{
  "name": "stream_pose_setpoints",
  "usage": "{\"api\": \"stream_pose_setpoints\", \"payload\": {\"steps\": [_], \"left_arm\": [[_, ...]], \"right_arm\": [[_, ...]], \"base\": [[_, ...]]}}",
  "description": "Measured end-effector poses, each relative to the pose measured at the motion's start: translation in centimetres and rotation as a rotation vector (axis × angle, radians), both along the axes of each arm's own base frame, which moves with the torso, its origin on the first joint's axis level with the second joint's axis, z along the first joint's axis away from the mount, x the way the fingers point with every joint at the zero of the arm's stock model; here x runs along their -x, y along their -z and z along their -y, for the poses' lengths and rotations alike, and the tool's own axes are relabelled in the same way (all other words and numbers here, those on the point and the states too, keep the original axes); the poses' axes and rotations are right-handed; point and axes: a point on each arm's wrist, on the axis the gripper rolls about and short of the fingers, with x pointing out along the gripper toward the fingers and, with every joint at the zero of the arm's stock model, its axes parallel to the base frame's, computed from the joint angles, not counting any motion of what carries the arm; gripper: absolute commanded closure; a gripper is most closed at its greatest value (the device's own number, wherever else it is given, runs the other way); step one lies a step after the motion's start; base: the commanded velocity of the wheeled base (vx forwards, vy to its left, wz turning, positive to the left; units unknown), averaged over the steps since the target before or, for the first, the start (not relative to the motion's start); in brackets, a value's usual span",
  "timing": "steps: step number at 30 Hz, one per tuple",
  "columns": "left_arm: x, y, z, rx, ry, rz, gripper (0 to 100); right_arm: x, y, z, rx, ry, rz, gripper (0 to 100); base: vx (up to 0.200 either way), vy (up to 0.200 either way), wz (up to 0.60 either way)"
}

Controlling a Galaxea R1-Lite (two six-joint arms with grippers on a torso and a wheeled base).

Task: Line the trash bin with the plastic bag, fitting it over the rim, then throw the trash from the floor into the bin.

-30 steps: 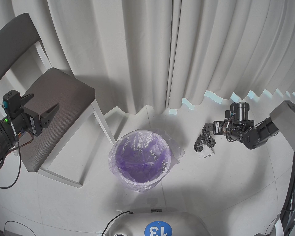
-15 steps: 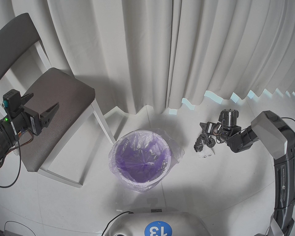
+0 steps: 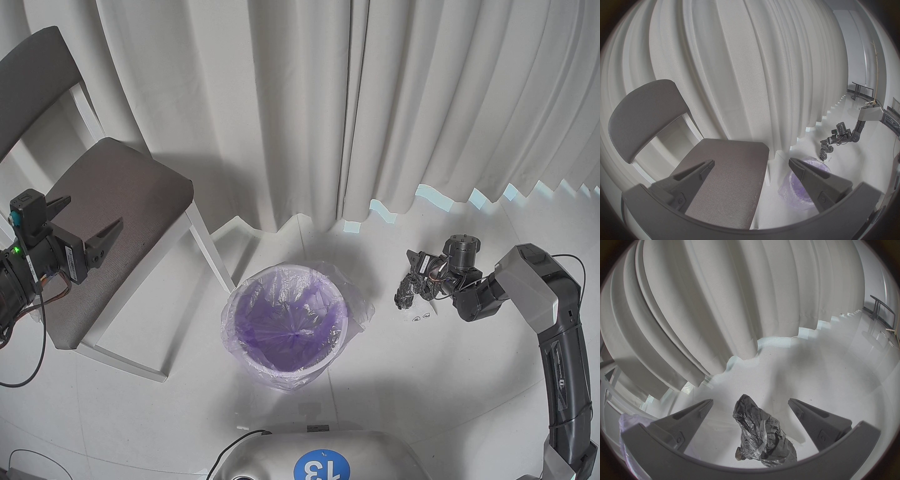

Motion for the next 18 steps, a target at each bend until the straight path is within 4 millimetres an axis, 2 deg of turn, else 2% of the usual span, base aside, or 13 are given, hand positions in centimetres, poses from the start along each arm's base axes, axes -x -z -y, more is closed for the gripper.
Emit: {"api": "stream_pose_setpoints", "payload": {"steps": [6, 18], "left_arm": [[0.0, 0.2, 0.0, -0.016, -0.002, -0.003, 0], [0.1, 0.8, -0.1, -0.042, -0.001, 0.005, 0]], "right_arm": [[-0.5, 1.1, -0.2, 0.012, 0.033, 0.038, 0], [-0.1, 3.2, -1.3, 0.094, 0.034, 0.001, 0]], "base": [[0.000, 0.000, 0.00], [0.000, 0.000, 0.00]]}}
